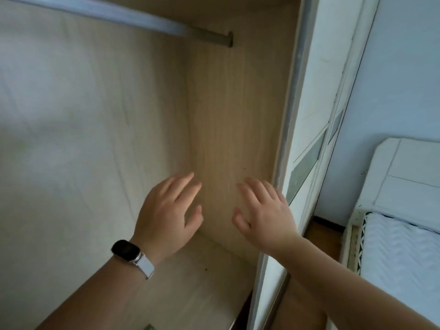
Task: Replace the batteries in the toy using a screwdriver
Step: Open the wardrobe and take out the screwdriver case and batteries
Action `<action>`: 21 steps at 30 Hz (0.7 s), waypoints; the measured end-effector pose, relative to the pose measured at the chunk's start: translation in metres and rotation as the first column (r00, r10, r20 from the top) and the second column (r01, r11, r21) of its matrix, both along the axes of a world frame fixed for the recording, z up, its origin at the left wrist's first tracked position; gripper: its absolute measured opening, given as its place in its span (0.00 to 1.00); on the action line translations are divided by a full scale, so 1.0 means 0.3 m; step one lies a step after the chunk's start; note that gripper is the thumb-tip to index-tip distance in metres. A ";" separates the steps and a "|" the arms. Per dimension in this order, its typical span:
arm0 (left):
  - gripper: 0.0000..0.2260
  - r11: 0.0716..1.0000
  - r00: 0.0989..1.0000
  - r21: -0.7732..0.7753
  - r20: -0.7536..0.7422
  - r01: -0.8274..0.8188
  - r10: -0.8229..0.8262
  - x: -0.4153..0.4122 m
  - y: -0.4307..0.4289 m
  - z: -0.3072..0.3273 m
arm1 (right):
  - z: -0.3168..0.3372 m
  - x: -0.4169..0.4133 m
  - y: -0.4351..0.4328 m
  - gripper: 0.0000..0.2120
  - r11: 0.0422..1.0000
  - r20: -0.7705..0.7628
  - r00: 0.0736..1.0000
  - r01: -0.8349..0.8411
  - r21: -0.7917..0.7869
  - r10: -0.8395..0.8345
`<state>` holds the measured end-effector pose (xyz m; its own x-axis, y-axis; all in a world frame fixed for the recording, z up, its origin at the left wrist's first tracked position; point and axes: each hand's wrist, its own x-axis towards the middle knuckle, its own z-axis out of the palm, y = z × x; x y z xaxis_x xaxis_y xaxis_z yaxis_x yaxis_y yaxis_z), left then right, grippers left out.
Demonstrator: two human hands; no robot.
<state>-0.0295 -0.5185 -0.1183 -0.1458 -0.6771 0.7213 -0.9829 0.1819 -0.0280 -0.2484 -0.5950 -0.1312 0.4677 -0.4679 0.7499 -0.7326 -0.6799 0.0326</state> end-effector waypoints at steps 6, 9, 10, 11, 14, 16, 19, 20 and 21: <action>0.22 0.951 0.972 0.234 -0.072 -0.202 0.224 0.129 0.225 -0.269 | -0.192 0.141 0.076 0.24 0.977 -0.310 0.949 0.007 0.214 0.062; 0.22 0.904 0.939 0.333 -0.118 -0.270 0.324 0.181 0.317 -0.382 | -0.279 0.213 0.117 0.25 0.958 -0.379 0.915 -0.026 0.286 0.138; 0.23 0.880 0.924 0.371 -0.121 -0.296 0.362 0.193 0.345 -0.419 | -0.310 0.238 0.130 0.24 0.948 -0.387 0.906 -0.048 0.315 0.174; 0.23 0.855 0.910 0.408 -0.119 -0.319 0.396 0.200 0.373 -0.455 | -0.340 0.260 0.142 0.23 0.935 -0.391 0.896 -0.070 0.348 0.212; 0.23 0.802 0.879 0.479 -0.118 -0.357 0.462 0.207 0.443 -0.548 | -0.421 0.323 0.167 0.21 0.889 -0.397 0.859 -0.132 0.438 0.323; 0.22 0.770 0.860 0.511 -0.107 -0.384 0.500 0.213 0.475 -0.607 | -0.468 0.357 0.166 0.22 0.865 -0.408 0.827 -0.173 0.472 0.388; 0.22 0.701 0.814 0.557 -0.075 -0.445 0.576 0.227 0.502 -0.705 | -0.536 0.401 0.138 0.23 0.817 -0.420 0.772 -0.214 0.536 0.478; 0.22 0.675 0.795 0.579 -0.075 -0.457 0.602 0.230 0.510 -0.738 | -0.559 0.412 0.127 0.24 0.794 -0.419 0.755 -0.216 0.568 0.505; 0.22 0.650 0.774 0.601 -0.080 -0.465 0.628 0.229 0.518 -0.772 | -0.583 0.418 0.116 0.25 0.773 -0.418 0.739 -0.216 0.596 0.529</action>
